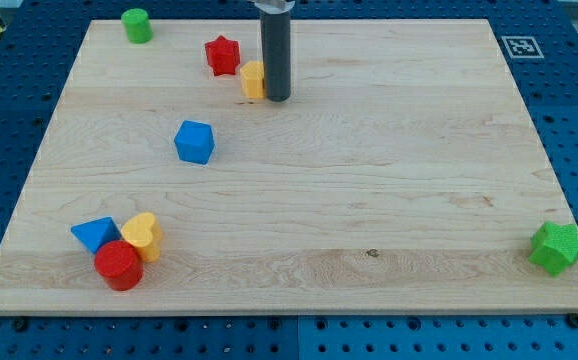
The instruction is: Move yellow hexagon to the right of the red star
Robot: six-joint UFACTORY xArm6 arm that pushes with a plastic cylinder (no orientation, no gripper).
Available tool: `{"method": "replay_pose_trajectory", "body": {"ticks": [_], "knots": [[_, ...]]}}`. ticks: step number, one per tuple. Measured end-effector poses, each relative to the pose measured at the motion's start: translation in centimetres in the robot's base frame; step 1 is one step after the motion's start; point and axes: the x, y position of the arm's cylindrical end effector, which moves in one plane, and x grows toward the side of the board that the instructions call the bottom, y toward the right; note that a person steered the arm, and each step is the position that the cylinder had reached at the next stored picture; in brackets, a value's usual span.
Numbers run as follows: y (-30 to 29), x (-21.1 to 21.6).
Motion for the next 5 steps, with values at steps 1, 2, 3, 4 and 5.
{"method": "replay_pose_trajectory", "body": {"ticks": [1,2,3,4,5], "knots": [[-0.2,1.2],[-3.2,1.4],[-5.0,1.2],[-4.6,-2.0],[-1.4,-3.3]]}}
